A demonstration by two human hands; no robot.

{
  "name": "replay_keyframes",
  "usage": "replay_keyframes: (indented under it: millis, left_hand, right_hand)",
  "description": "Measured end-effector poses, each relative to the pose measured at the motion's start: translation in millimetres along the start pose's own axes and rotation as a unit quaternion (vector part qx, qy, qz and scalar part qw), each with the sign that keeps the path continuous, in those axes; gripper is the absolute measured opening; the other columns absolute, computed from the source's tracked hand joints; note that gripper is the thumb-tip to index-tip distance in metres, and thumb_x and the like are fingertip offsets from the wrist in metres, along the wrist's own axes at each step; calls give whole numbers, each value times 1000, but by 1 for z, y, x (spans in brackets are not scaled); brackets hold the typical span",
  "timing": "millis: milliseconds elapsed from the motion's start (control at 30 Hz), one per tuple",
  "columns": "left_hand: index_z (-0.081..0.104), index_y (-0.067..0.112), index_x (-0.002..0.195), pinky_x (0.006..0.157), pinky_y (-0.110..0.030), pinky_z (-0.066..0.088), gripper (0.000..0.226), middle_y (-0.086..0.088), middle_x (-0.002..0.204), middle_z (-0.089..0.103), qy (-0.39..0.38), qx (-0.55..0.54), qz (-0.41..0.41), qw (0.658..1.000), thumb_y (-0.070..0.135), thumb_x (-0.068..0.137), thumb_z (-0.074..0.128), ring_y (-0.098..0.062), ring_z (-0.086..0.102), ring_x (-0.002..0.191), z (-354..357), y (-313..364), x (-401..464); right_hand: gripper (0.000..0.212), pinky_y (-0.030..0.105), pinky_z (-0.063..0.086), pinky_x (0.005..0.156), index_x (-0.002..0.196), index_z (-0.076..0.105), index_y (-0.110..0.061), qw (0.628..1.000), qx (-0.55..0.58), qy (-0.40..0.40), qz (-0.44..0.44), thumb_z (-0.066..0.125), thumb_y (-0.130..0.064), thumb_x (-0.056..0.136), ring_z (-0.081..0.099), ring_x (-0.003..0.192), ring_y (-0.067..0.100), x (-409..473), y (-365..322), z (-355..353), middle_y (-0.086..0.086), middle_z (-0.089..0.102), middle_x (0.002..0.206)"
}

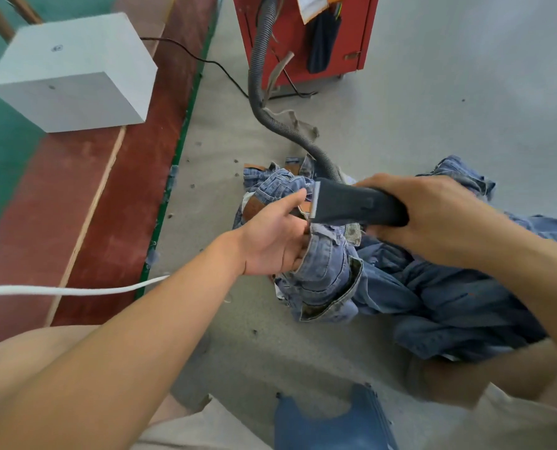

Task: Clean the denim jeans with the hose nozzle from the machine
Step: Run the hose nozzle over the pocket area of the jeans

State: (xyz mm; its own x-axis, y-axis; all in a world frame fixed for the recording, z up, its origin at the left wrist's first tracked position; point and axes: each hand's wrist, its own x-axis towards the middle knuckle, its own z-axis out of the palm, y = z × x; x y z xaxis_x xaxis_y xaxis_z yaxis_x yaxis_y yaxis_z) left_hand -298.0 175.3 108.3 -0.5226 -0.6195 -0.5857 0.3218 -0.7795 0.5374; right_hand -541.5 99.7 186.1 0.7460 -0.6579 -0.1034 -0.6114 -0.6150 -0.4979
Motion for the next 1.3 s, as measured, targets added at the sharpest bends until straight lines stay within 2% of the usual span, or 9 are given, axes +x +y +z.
replay_keyframes:
  millis: [167,300,533,733,867,1000,1100,1200,1300]
  left_hand:
    - [71,6,122,86,-38,54,73,-14,106,73,-24,14,-7,1000,67,98,37,-29,68,95,-1,10,-3]
    - [57,16,145,110,-51,41,75,-18,140,57,-53,18,-27,998,71,98,34,-36,52,128,1,11,-3]
    - [62,24,141,102,-46,53,64,-8,137,65,-7,114,-17,993,67,103,35,-27,62,125,2,14,-2]
    - [35,9,158,122,-63,27,72,-23,161,37,-61,87,1,994,58,109,19,-44,35,149,-6,23,2]
    - [35,-2,155,122,-50,32,78,-28,160,34,-95,67,9,993,59,108,23,-41,38,146,0,24,8]
    - [59,1,137,97,-45,55,54,-24,132,58,17,150,0,988,44,105,49,-32,61,110,-6,33,5]
    - [66,0,121,112,-58,46,26,-21,127,68,136,232,10,963,19,105,58,-30,66,109,-13,29,5]
    - [65,14,130,110,-66,42,36,-9,142,63,144,330,-33,932,38,107,52,-30,59,130,-14,22,4]
    - [52,24,146,95,-70,51,56,-4,145,60,141,321,-96,932,59,103,43,-37,63,124,-14,19,3]
  right_hand:
    - [52,37,49,77,132,55,-53,992,-105,-67,1,71,-25,91,66,95,18,-8,6,0,-15,71,103]
    - [46,36,40,73,136,54,-46,987,-154,-42,-32,65,-28,95,66,92,22,-9,0,18,-10,67,101]
    - [53,30,38,66,137,50,-48,997,-49,32,-47,72,-30,92,64,84,18,-3,3,13,-12,71,101]
    - [52,39,42,85,141,41,-40,967,-240,-24,-77,55,-19,96,62,91,21,-14,-12,39,-5,60,98]
    - [62,39,43,84,149,35,-38,957,-243,-46,-153,60,-20,95,62,93,23,-18,-28,56,-3,59,101]
    - [60,29,47,75,139,54,-36,996,-60,24,-57,77,-17,87,61,81,9,-14,-5,28,-7,69,100]
    - [50,34,37,61,130,49,-26,995,-1,75,66,78,-29,90,58,74,21,-5,19,8,-6,62,87]
    - [47,31,38,56,110,34,-31,994,0,84,74,75,-37,89,50,67,9,-5,28,0,-14,47,78]
    - [42,42,48,60,105,38,-30,997,-38,64,33,72,-47,87,54,66,23,-10,30,-5,-8,49,75]
